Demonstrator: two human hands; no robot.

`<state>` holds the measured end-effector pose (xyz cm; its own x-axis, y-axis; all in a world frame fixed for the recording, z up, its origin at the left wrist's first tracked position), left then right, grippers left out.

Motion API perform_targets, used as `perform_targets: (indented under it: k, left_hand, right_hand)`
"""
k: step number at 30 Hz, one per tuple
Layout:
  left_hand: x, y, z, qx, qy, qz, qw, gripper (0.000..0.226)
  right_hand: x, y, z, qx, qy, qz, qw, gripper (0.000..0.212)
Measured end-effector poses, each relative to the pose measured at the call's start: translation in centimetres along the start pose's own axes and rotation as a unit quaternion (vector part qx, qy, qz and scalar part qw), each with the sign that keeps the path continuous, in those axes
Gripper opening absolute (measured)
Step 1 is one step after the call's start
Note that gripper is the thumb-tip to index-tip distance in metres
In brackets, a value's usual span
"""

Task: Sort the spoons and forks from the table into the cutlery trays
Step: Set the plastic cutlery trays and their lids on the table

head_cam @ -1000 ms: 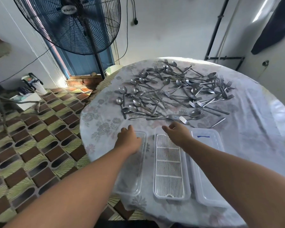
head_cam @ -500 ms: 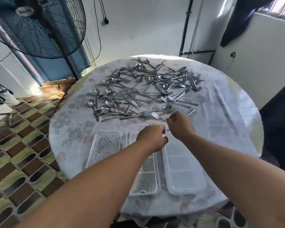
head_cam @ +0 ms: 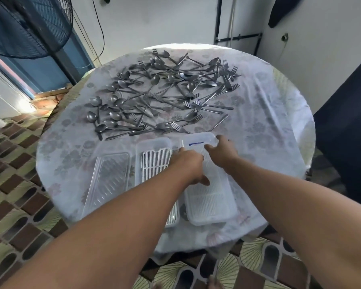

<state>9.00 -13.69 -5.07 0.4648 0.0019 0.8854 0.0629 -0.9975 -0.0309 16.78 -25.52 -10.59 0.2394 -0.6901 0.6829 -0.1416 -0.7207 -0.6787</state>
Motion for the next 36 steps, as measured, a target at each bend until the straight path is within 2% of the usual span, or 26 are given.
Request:
perform_targets:
  k: [5, 13, 15, 20, 28, 34, 36]
  left_hand:
    - [-0.1, 0.7, 0.4, 0.022, -0.036, 0.04, 0.998, 0.085]
    - [0.0, 0.9, 0.1, 0.022, -0.045, 0.045, 0.998, 0.084]
    - [0.0, 0.8, 0.2, 0.022, -0.045, 0.047, 0.998, 0.082]
    - [-0.1, 0.8, 0.2, 0.03, -0.055, 0.049, 0.997, 0.08]
    - [0.4, 1.0, 0.4, 0.054, -0.076, 0.032, 0.995, 0.081]
    - [1.3, 0.9, -0.3, 0.072, -0.09, 0.026, 0.993, 0.073]
    - [1.1, 0.9, -0.4, 0.072, -0.096, 0.022, 0.993, 0.075]
  right_hand:
    - [-1.4, 0.0, 0.3, -0.058, 0.027, 0.11, 0.992, 0.065]
    - [-2.0, 0.0, 2.7, -0.122, 0.039, 0.16, 0.979, 0.06]
    - [-2.2, -0.1, 3.4, -0.13, 0.034, 0.155, 0.979, 0.063]
    - [-2.4, -0.3, 4.2, -0.167, 0.029, 0.067, 0.983, 0.093]
    - [-1.7, -1.6, 3.6, -0.17, 0.038, -0.016, 0.985, 0.078]
    - [-2.0, -2.0, 4.1, -0.14, 0.003, 0.031, 0.99, 0.092]
    - [-1.6, -2.0, 3.8, -0.131, -0.017, 0.053, 0.99, 0.09]
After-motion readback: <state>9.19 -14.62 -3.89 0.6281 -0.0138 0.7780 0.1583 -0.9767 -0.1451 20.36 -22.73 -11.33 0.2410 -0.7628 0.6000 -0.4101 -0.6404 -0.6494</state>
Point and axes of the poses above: each hand's wrist, its own z-axis towards the middle knuckle, its own x-axis out of the back of the hand, y = z × x, the point moved 5 cm from there along z, towards the middle knuckle, and after that the axes turned 6 degrees about x, right-handed, at the moved point
